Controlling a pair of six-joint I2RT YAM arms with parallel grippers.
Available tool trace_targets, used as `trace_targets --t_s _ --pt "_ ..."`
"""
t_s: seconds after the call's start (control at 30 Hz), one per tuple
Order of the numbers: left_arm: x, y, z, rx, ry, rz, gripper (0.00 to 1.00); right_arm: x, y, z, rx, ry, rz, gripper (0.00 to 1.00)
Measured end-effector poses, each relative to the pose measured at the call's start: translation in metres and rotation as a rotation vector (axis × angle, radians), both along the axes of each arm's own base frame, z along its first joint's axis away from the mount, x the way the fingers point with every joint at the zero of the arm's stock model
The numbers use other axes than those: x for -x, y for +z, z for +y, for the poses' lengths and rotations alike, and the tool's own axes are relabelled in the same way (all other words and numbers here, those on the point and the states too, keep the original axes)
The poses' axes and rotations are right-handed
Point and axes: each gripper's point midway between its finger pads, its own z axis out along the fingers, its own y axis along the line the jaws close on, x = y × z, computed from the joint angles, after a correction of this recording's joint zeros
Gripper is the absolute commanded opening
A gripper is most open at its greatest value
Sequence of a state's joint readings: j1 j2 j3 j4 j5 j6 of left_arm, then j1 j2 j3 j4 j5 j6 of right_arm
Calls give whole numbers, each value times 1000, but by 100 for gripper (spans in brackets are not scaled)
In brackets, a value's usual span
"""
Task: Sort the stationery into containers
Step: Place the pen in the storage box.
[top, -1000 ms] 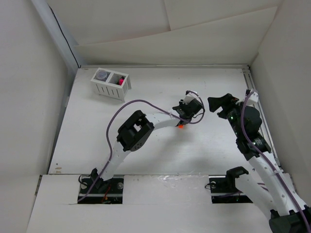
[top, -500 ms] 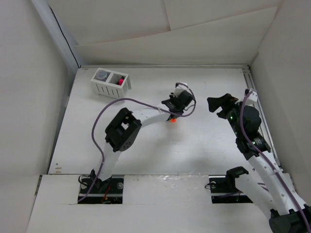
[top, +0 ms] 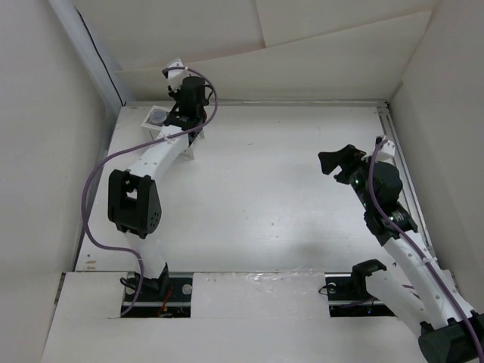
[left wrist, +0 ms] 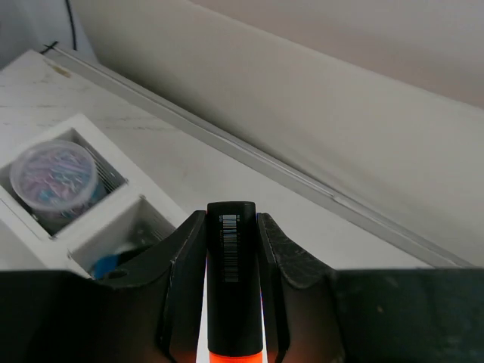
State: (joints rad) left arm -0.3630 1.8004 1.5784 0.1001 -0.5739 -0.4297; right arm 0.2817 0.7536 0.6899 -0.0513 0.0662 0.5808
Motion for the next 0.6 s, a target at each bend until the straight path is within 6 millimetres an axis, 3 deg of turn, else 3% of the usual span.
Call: trace_targets --t_s 0.13,0.33,0.6 --pt "-29 -18 40 -16 88 30 9 -1 -2 1 0 6 4 84" --pt "-38 -52 80 -133 190 115 9 -3 -7 4 2 14 13 84" --pt "-52 -39 93 -312 276 112 9 -3 -10 4 3 15 17 84"
